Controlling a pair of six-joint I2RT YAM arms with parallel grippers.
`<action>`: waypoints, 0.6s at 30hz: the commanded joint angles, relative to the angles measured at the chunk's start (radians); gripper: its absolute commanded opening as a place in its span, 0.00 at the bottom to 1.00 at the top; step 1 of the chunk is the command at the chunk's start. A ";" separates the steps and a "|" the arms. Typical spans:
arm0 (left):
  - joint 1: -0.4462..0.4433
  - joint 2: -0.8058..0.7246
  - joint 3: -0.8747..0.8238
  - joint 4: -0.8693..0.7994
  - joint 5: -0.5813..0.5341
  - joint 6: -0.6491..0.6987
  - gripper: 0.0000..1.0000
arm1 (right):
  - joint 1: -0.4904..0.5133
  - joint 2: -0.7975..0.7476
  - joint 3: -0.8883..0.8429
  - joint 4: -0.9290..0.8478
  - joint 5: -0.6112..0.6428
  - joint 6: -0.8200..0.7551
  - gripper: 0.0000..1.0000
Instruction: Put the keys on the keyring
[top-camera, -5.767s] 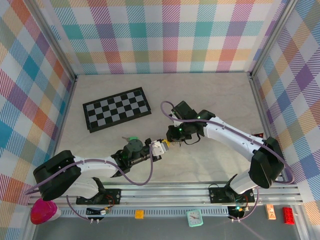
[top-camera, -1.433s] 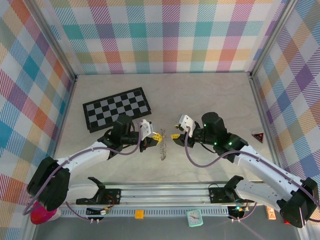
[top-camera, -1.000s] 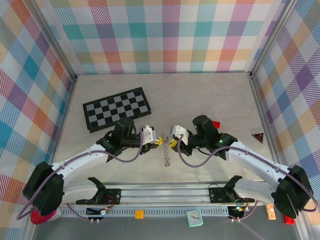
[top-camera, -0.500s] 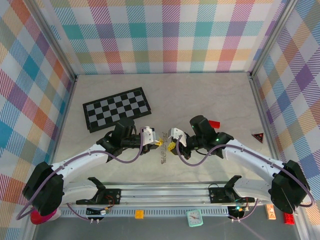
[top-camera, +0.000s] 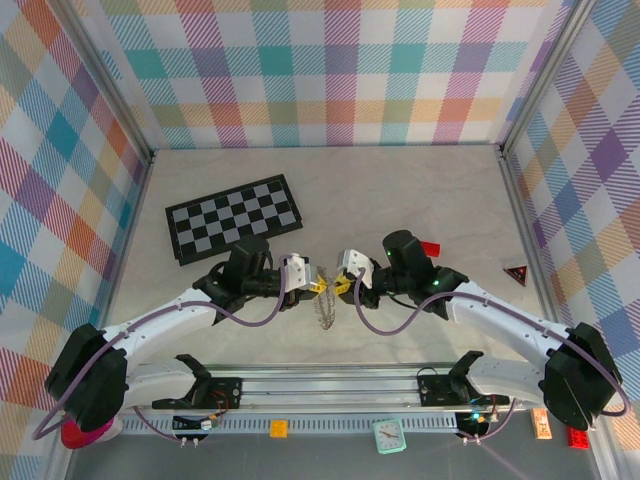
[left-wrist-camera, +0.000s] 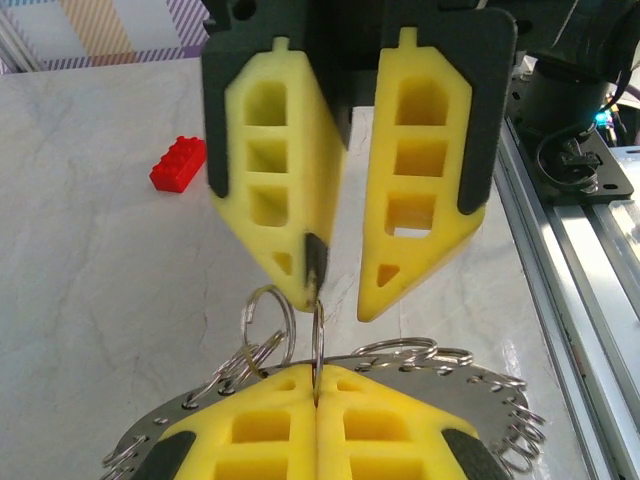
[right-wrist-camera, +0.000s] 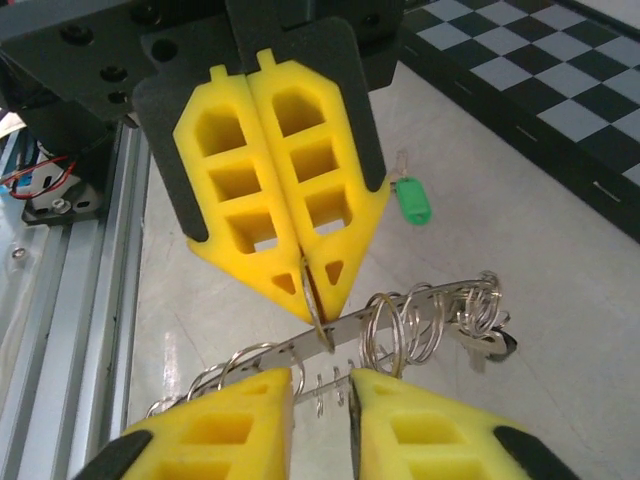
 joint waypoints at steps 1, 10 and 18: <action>-0.014 -0.002 0.039 0.006 0.052 0.021 0.00 | 0.008 -0.012 -0.007 0.042 -0.018 -0.007 0.27; -0.014 0.006 0.047 0.000 0.081 0.020 0.00 | 0.007 -0.004 -0.002 0.025 -0.064 -0.056 0.40; -0.016 0.003 0.043 0.001 0.082 0.023 0.00 | 0.008 0.022 0.020 -0.034 -0.060 -0.105 0.45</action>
